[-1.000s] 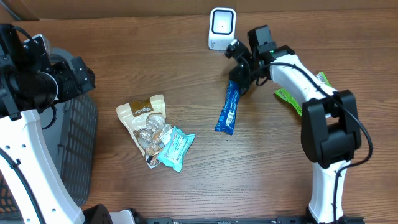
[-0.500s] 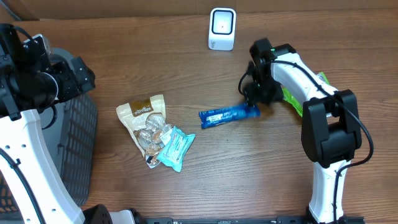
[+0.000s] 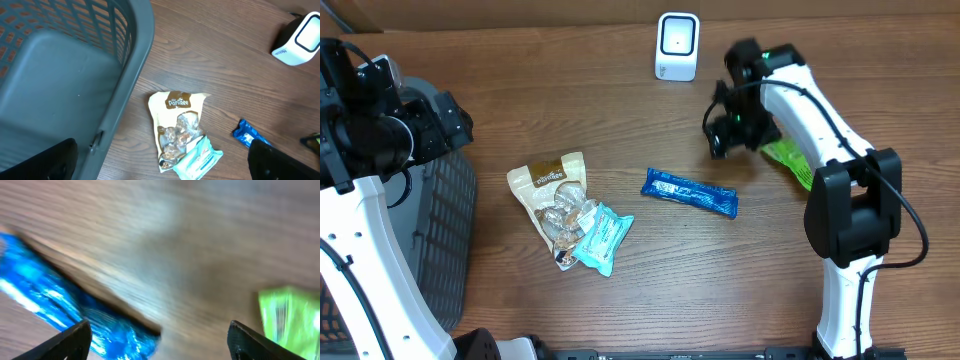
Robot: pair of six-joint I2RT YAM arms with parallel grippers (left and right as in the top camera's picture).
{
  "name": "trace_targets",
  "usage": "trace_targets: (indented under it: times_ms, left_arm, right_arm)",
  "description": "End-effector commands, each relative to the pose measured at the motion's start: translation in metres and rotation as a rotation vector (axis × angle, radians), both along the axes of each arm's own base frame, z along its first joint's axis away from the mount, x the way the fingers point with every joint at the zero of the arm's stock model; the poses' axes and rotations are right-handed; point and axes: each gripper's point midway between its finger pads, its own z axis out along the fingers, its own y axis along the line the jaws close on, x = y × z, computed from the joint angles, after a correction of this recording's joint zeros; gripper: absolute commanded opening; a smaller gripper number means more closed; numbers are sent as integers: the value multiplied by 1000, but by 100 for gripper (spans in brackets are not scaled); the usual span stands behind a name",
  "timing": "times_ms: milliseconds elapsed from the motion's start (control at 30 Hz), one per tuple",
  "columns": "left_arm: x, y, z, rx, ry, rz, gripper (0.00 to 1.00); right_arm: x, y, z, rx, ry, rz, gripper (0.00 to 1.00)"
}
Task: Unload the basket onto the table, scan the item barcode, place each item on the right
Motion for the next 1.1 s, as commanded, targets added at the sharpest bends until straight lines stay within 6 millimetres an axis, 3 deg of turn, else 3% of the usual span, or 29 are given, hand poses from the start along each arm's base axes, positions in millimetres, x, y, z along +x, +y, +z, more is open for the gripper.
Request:
trace_targets:
  times_ms: [0, 233, 467, 733, 800, 1000, 1067]
  left_arm:
    - [-1, -3, 10, -9, -37, 9, 100]
    - [-1, -2, 10, -9, -37, 9, 100]
    - [-1, -3, 10, -9, -37, 9, 100]
    - [-1, -3, 10, -9, -37, 9, 100]
    - [-1, -2, 10, -9, -37, 9, 100]
    - [-1, -2, 10, -9, -37, 9, 100]
    - [-1, -2, 10, -9, -37, 9, 100]
  right_arm:
    - [-11, 33, 5, 156, -3, 248, 88]
    - [-52, 45, -31, 248, 89, 449, 89]
    - [-57, 52, -59, 305, 69, 447, 88]
    - [-68, 75, -56, 453, 85, 438, 70]
    - [-73, 74, -60, 449, 102, 436, 63]
    - [-97, 65, -79, 441, 172, 419, 61]
    - [-99, 65, -84, 439, 178, 401, 53]
